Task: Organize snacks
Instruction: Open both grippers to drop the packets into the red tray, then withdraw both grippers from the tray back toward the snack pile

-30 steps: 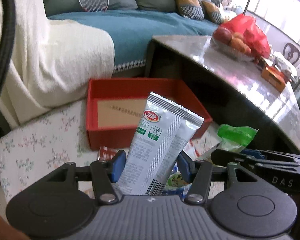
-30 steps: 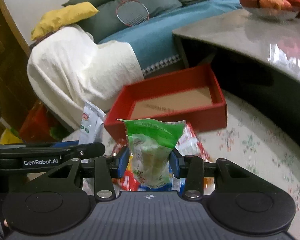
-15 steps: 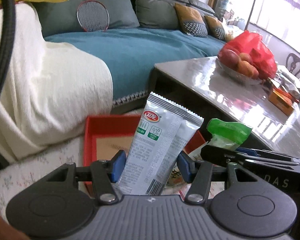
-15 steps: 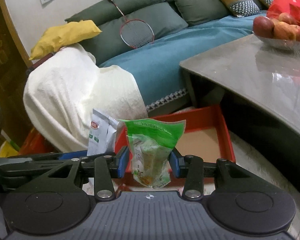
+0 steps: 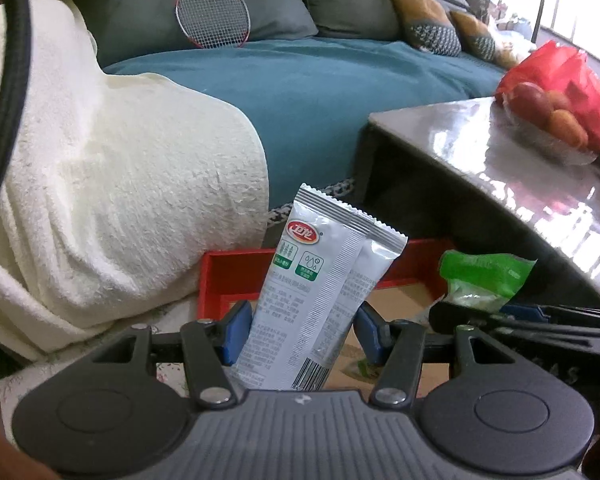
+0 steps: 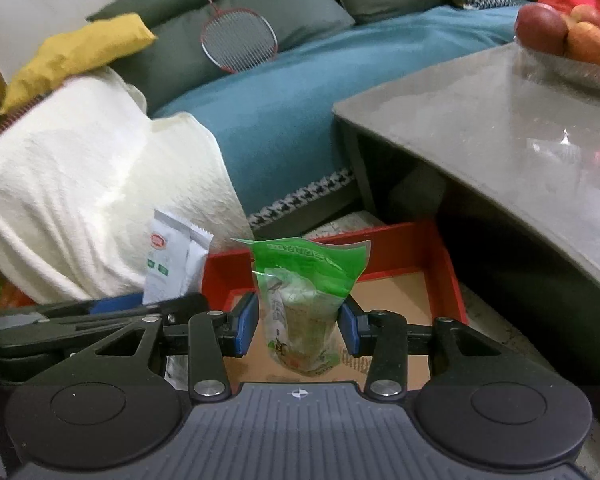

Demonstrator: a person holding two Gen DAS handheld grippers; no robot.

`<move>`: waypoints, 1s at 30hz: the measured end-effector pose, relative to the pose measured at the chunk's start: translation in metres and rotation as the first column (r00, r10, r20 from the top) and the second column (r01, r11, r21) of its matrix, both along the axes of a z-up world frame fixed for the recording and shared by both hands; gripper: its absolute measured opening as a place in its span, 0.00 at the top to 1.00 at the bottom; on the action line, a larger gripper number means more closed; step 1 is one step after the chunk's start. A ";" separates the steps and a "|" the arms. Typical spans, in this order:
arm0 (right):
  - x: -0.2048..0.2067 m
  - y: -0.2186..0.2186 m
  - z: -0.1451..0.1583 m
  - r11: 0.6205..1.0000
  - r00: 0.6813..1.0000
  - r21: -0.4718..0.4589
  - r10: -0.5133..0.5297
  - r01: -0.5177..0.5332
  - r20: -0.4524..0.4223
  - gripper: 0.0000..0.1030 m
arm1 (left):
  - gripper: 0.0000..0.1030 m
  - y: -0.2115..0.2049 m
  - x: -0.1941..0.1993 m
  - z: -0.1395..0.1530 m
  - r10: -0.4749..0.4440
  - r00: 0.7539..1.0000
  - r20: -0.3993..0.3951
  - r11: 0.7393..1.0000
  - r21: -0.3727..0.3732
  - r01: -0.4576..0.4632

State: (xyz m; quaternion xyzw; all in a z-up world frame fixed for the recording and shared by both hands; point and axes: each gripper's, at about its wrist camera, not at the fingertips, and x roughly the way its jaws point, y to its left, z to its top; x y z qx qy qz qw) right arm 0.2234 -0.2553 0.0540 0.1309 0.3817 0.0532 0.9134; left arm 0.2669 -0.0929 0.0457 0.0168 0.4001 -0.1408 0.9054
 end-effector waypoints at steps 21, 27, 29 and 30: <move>0.007 0.011 -0.017 0.989 0.999 -0.148 0.003 -0.010 -0.052 0.30 | 0.35 0.001 -0.008 -0.002 0.080 0.996 0.030 0.987 0.140 -0.084; 0.004 0.016 -0.016 0.987 0.999 -0.156 0.013 -0.022 -0.053 0.27 | 0.33 0.003 -0.015 0.005 0.102 0.992 0.070 0.978 0.176 -0.113; 0.003 0.018 -0.016 0.986 0.999 -0.164 0.018 -0.026 -0.051 0.26 | 0.31 0.004 -0.018 0.006 0.108 0.990 0.087 0.974 0.190 -0.123; 0.002 0.019 -0.016 0.985 0.999 -0.170 0.019 -0.027 -0.049 0.26 | 0.31 0.004 -0.020 0.006 0.112 0.989 0.092 0.972 0.195 -0.128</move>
